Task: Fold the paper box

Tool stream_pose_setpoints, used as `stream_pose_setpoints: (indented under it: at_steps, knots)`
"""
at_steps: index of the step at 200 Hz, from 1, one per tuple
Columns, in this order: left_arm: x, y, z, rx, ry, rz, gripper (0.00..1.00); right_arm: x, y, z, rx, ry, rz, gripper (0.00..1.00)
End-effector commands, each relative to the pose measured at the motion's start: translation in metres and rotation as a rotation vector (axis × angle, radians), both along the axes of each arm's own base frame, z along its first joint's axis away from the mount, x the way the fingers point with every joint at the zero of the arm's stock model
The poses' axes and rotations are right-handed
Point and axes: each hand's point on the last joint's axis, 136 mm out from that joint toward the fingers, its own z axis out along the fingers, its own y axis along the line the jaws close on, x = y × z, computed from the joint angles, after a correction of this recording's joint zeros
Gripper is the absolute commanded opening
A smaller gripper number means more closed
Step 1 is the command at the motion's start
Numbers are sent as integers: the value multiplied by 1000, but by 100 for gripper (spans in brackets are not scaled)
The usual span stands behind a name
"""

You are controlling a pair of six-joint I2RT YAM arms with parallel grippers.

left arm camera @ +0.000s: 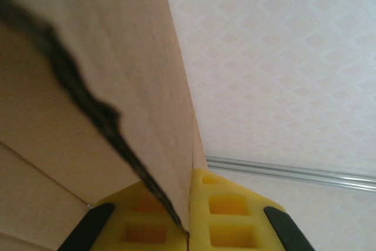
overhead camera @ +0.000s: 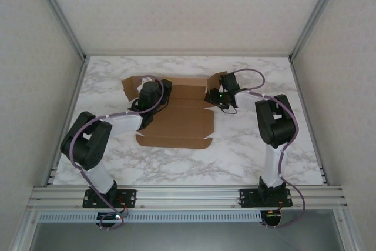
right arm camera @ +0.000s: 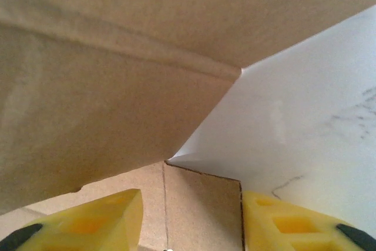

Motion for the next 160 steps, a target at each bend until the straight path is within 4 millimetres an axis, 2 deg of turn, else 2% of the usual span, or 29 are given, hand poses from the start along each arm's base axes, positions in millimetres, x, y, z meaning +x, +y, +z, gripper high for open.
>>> stream_pose_setpoints:
  at_steps: [1, 32, 100, 119, 160]
  knots:
    - [-3, -7, -15, 13, 57, -35, 2, 3, 18, 18, 142, -44, 25, 42]
    - [-4, -7, -17, 13, 62, -37, 2, 2, 28, 30, 213, -67, 50, 38]
    - [-4, -7, -18, 15, 69, -41, 1, -5, 45, 41, 309, -78, 140, 38]
    - [-3, -8, -19, 13, 73, -45, 1, -6, 46, 34, 295, -58, 141, 39]
    - [-4, -10, -19, 11, 75, -53, 1, -8, 49, 6, 200, -4, 150, 43]
